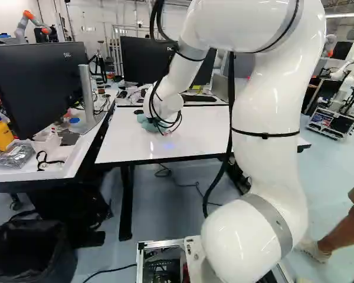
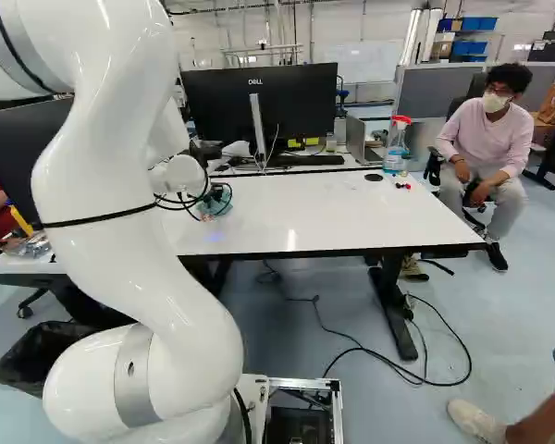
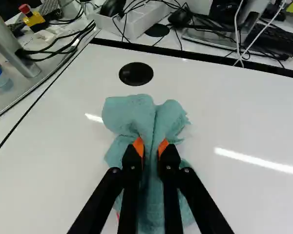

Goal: Clean the table with the green towel

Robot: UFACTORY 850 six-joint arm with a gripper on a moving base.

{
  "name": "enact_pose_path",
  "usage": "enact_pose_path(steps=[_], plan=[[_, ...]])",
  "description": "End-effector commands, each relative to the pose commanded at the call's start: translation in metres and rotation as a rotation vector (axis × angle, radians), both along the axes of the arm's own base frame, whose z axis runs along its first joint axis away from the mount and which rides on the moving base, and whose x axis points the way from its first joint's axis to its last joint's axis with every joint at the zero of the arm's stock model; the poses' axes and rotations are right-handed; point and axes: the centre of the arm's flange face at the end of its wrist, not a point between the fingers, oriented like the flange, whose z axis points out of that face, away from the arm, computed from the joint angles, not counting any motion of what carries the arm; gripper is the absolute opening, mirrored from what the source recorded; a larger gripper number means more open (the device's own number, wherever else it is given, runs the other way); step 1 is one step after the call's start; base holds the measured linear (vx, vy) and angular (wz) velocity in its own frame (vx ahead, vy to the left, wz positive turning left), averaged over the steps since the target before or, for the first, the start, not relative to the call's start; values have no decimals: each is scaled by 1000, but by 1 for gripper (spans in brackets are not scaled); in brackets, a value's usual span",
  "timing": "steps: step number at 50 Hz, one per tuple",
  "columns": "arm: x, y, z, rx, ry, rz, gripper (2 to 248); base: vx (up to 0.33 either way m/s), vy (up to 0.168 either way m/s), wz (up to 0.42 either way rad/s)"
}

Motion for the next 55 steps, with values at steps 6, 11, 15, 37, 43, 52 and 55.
enact_pose_path(steps=[6,11,15,37,43,52,55], plan=[[-4,9,0,0,0,18,51,0,0,0],[-10,14,0,-1,2,31,51,0,0,0],[-16,17,1,-2,4,40,51,0,0,0],[-57,18,3,-8,21,71,51,0,0,0],[-69,16,3,-10,26,76,51,0,0,0],[-84,8,4,-12,32,74,51,0,0,0],[-88,4,4,-13,33,70,51,0,0,0]])
